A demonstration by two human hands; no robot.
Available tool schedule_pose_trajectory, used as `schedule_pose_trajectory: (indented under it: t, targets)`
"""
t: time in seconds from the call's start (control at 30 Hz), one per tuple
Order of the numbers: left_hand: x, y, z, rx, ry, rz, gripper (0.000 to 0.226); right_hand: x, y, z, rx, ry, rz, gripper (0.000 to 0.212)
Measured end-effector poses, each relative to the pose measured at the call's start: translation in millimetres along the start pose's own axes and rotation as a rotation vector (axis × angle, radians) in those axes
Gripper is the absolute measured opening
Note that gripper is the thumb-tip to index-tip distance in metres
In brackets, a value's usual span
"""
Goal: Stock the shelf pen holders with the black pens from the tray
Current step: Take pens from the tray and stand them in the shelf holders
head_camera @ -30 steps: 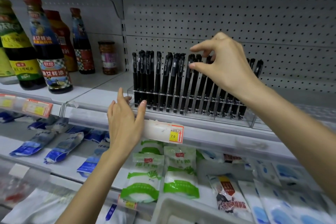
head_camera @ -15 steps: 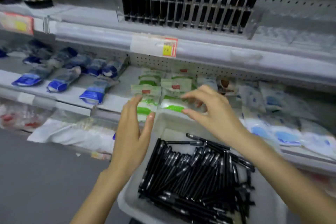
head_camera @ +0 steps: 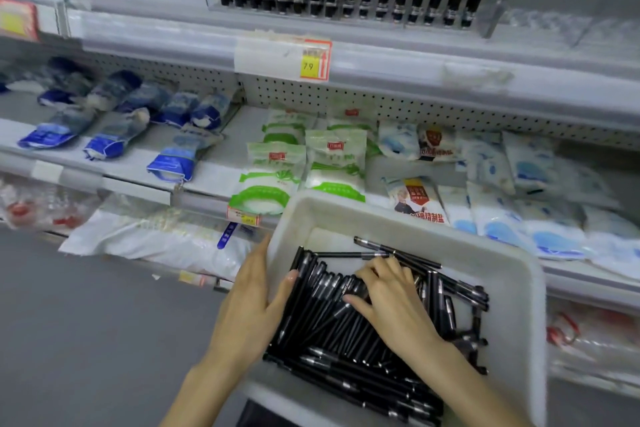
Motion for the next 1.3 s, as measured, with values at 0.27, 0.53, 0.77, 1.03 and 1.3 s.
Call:
schedule_pose_trajectory:
  t: [0.27,0.53,0.77,1.03,1.3]
  targets:
    - [-1.0,-3.3,-1.3,-0.008,0.035,0.023,0.076,7.9,-16.3,-9.7,-0.172,0.012,0.575,0.028]
    - [69.6,42.3,25.5,-0.251,0.365,0.062,0.057,110.9,-27.9,12.5,-0.122,0.056,1.157,0.028]
    - [149.1,141.3,102.3,-0.571,0.543,0.270,0.057,334.7,-32.7,40.1,0.263,0.644,1.054,0.026]
    - [137.0,203.5,168.6,-0.786,0.489,0.580,0.059,425.4,-46.5,95.6,0.326,0.923,0.723,0.026]
    - [123.5,197.4,181.0,-0.776,0.461,0.632,0.064,410.9,-50.8,134.8,0.257,0.830,0.715,0.023]
Point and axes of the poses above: each hand's wrist, its own z-axis towards the middle knuckle, its own x-axis out of the back of the hand, y = z × x, the point moved 6 cm from there along z, towards the middle knuckle, and after that the axes turned 8 degrees about -x, right-handed, at the moved point
